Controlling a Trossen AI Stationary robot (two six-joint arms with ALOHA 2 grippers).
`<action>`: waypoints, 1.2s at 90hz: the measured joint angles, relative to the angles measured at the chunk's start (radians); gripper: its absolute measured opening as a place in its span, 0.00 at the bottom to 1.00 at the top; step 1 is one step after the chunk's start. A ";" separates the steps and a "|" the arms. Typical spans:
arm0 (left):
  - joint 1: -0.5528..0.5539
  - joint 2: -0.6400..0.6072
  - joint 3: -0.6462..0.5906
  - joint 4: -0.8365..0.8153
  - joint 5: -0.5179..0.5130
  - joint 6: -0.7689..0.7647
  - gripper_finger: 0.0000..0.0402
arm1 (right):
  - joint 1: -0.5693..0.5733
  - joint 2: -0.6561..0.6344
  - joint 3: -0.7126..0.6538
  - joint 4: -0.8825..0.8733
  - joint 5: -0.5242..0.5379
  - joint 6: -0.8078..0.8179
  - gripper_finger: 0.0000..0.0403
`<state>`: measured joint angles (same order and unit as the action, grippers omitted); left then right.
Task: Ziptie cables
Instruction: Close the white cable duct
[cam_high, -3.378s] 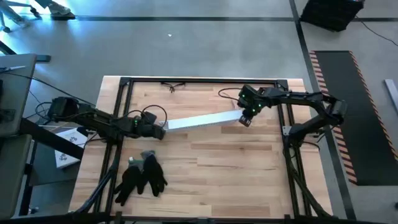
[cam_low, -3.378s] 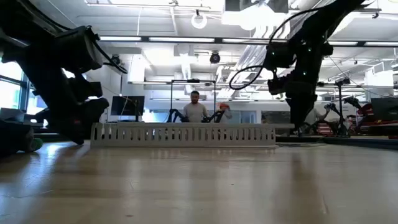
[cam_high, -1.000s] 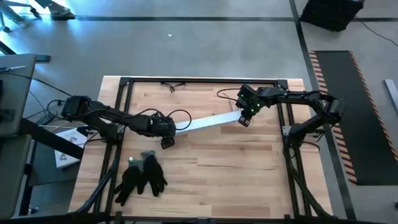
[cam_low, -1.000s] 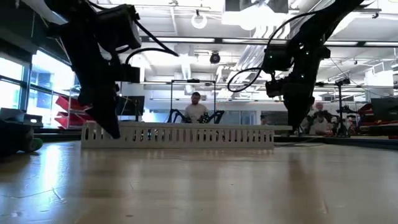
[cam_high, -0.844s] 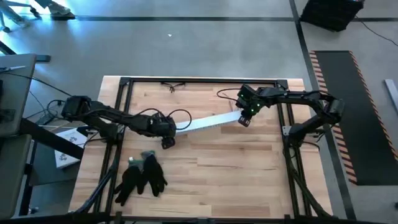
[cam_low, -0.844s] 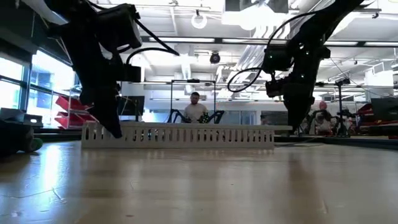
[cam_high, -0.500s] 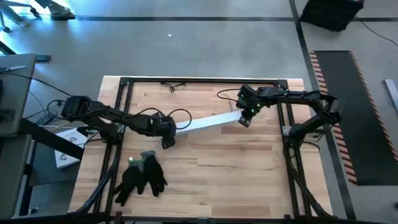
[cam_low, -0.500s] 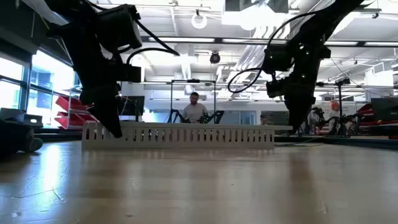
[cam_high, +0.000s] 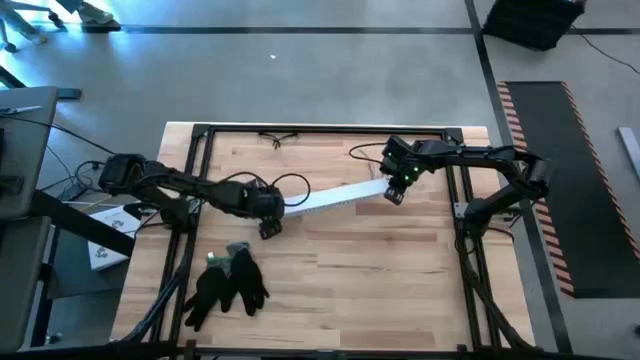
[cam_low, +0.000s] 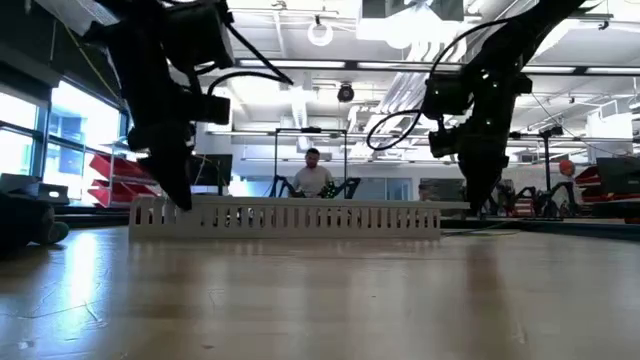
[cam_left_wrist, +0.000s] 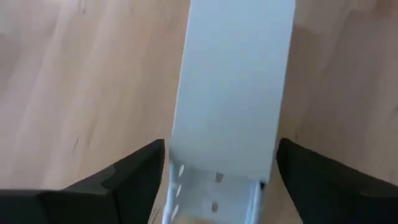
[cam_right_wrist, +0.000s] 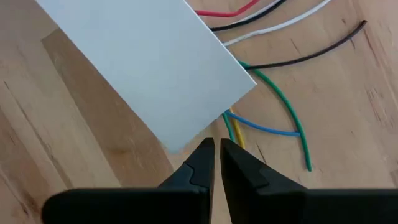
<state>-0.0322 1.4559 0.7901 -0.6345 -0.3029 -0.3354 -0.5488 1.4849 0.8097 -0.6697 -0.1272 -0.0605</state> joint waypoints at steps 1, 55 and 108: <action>0.000 0.000 0.002 -0.007 0.005 0.000 0.73 | 0.000 0.000 0.000 0.000 0.000 0.000 0.03; 0.000 0.002 -0.030 -0.071 -0.002 0.015 0.67 | -0.003 -0.006 0.009 -0.009 0.011 0.011 0.03; -0.001 0.005 -0.031 -0.003 -0.030 0.044 0.55 | -0.057 -0.047 -0.009 0.026 -0.013 -0.009 0.03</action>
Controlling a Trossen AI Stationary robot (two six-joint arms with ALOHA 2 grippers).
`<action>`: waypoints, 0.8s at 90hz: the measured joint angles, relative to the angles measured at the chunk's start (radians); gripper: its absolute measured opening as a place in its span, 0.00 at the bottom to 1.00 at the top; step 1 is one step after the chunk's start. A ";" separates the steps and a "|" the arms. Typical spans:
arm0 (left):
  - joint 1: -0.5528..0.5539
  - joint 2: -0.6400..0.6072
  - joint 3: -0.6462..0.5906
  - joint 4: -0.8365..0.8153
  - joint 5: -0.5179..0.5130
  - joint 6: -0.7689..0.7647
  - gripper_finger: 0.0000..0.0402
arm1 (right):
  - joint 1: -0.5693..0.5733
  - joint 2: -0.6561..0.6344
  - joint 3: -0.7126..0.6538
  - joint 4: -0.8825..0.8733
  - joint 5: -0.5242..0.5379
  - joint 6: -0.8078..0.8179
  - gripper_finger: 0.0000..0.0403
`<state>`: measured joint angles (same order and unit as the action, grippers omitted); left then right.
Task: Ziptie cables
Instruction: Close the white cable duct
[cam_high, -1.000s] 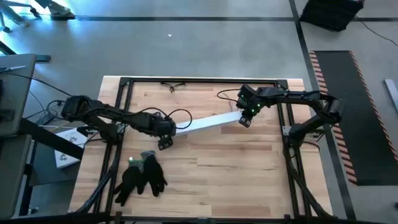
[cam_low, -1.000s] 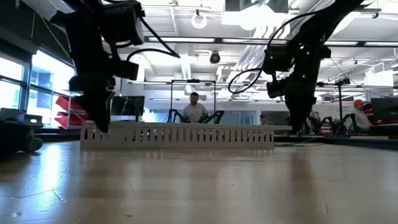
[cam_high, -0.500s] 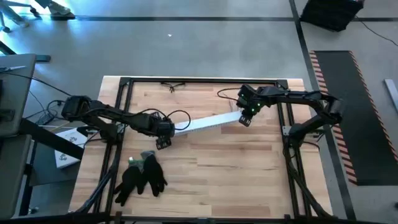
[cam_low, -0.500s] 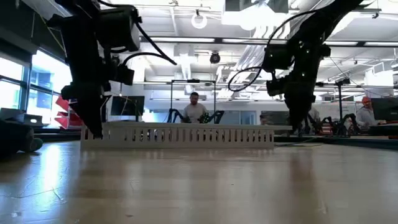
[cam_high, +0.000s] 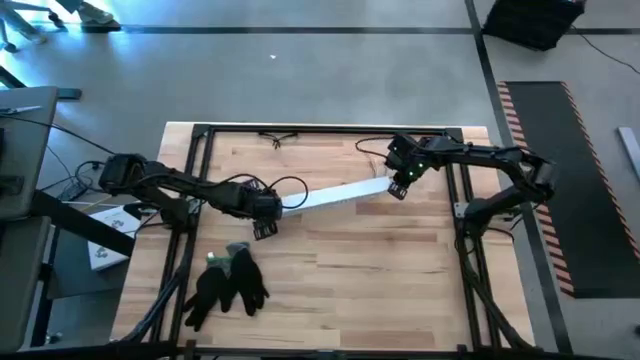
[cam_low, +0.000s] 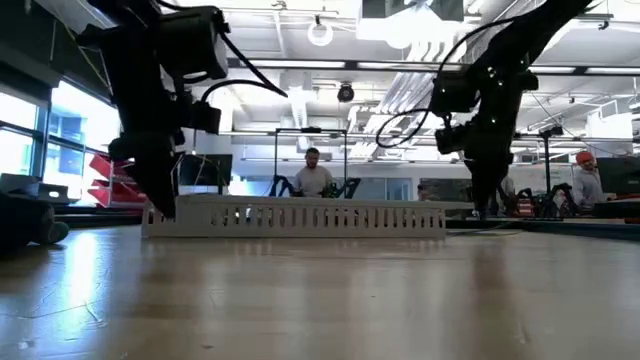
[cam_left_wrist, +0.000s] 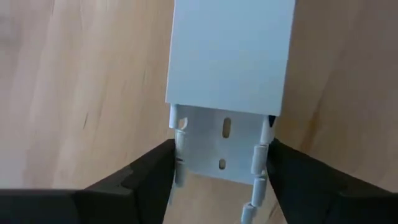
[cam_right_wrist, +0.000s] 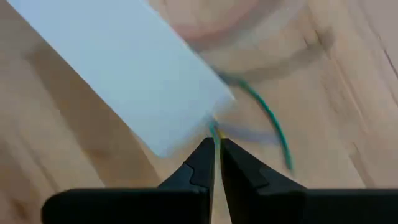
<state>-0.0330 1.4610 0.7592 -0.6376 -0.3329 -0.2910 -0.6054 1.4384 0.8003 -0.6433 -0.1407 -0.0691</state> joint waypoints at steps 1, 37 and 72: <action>0.000 0.001 -0.001 0.000 0.000 0.004 0.55 | 0.001 0.000 0.000 0.005 -0.005 0.000 0.03; -0.001 0.060 0.007 0.005 -0.056 0.017 0.55 | 0.048 0.008 -0.003 0.072 -0.012 0.037 0.03; 0.000 0.043 0.128 -0.182 0.011 -0.021 0.56 | 0.044 0.008 0.001 0.027 0.004 0.017 0.03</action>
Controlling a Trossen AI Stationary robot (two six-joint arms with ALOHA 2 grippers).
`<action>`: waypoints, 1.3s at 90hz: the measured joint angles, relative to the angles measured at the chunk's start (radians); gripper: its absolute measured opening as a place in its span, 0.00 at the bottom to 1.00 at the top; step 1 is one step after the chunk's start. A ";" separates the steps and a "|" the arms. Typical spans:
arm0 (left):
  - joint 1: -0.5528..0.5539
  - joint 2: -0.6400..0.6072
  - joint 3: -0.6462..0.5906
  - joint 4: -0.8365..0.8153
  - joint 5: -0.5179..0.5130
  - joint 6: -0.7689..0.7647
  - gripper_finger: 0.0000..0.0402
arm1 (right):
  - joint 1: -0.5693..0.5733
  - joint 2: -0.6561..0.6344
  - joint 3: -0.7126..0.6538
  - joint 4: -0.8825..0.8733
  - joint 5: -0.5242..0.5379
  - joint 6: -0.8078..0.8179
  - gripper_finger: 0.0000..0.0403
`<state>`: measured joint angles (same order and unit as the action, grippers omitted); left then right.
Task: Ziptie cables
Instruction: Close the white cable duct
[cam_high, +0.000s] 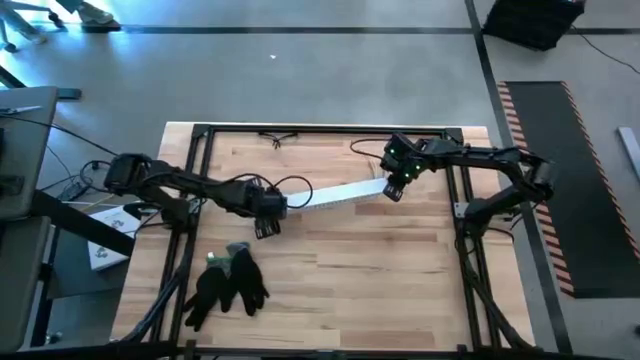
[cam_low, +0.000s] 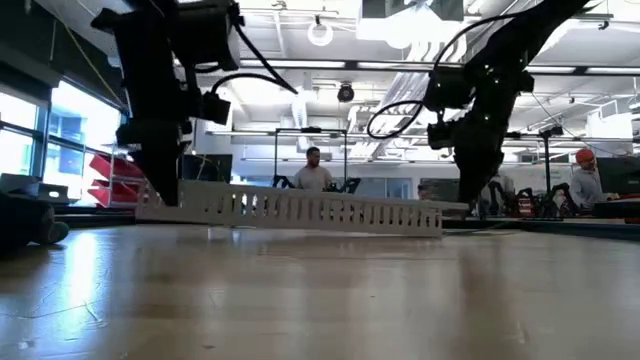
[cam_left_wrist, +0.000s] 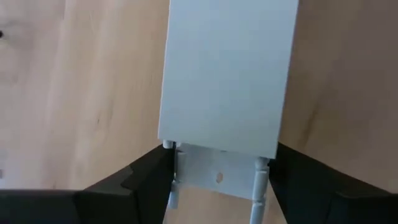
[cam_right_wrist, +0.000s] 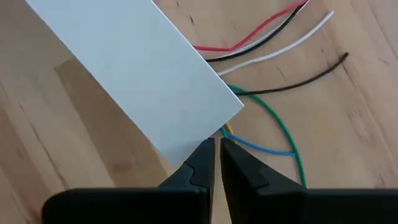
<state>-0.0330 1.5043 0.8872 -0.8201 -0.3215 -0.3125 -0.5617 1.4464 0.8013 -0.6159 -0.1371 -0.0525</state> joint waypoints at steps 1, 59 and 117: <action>0.000 0.000 0.004 -0.008 0.003 -0.002 0.56 | 0.000 0.000 0.000 0.000 0.000 0.000 0.03; 0.030 -0.003 -0.045 -0.006 0.089 -0.070 0.60 | 0.000 0.000 0.000 -0.011 0.012 0.000 0.03; 0.024 -0.311 -0.107 -0.233 0.223 -0.318 0.66 | -0.009 0.000 0.000 0.051 0.058 0.026 0.03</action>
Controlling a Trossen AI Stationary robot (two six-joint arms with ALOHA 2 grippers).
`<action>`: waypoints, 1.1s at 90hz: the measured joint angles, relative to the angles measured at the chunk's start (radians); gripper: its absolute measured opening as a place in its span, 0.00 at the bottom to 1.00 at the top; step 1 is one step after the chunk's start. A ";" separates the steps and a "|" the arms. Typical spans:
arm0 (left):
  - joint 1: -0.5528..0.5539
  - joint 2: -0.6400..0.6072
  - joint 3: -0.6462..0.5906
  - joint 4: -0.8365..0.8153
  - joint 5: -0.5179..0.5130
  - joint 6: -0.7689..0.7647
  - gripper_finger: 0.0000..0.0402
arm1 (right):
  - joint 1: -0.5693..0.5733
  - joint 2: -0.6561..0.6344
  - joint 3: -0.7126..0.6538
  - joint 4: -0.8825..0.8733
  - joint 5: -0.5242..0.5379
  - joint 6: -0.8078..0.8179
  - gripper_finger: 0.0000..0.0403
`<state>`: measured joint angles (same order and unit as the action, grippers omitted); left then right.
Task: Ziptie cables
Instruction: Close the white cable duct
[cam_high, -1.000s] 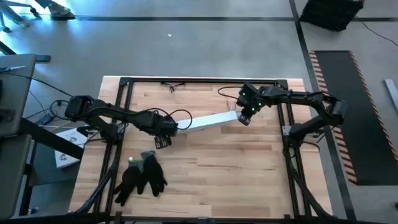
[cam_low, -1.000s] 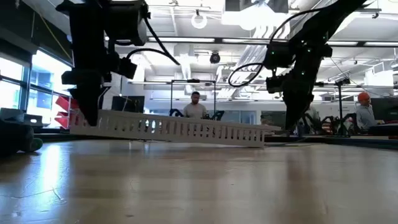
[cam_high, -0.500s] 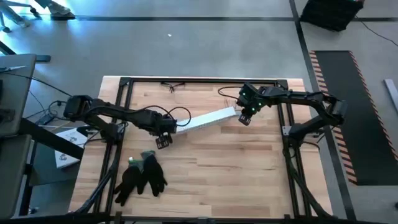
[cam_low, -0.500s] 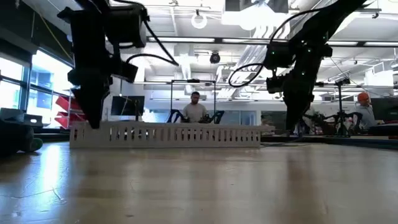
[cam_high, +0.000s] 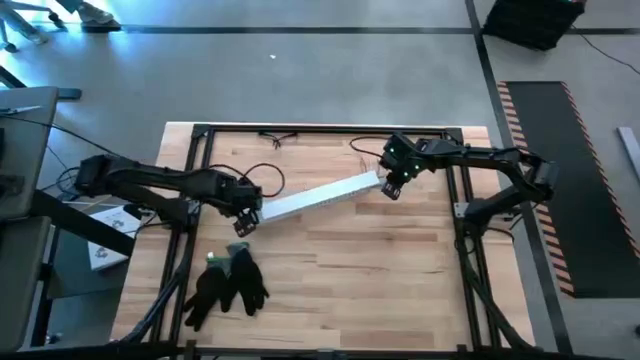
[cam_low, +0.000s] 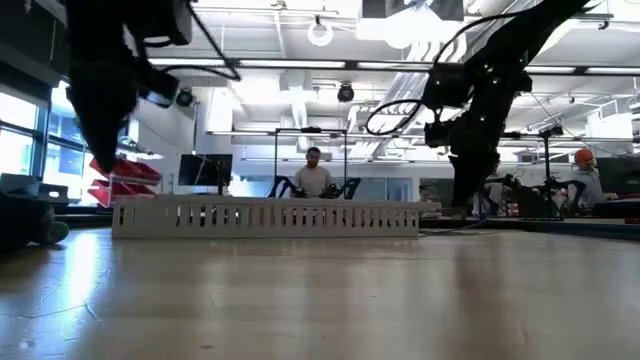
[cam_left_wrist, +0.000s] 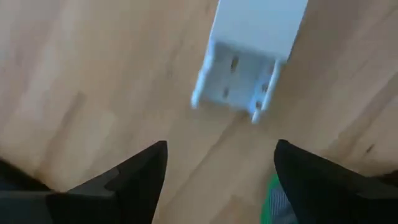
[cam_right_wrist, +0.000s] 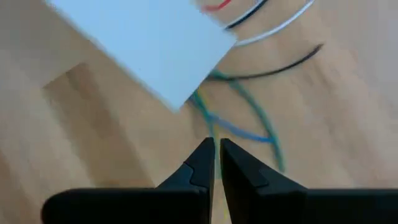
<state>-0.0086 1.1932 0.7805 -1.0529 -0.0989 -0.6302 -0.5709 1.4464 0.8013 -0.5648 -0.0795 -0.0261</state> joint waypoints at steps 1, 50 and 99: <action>0.000 -0.003 -0.009 0.003 0.004 -0.005 0.66 | -0.002 0.000 0.000 0.002 0.000 0.000 0.03; 0.056 -0.002 -0.327 0.554 -0.155 -0.012 0.49 | -0.011 0.157 0.000 0.189 -0.041 0.008 0.03; 0.121 0.040 -0.262 0.515 -0.199 0.098 0.40 | 0.067 0.169 0.033 0.107 0.047 0.021 0.03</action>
<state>0.1128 1.2331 0.5181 -0.5379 -0.2979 -0.5323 -0.5042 1.6155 0.8339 -0.4574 -0.0321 -0.0047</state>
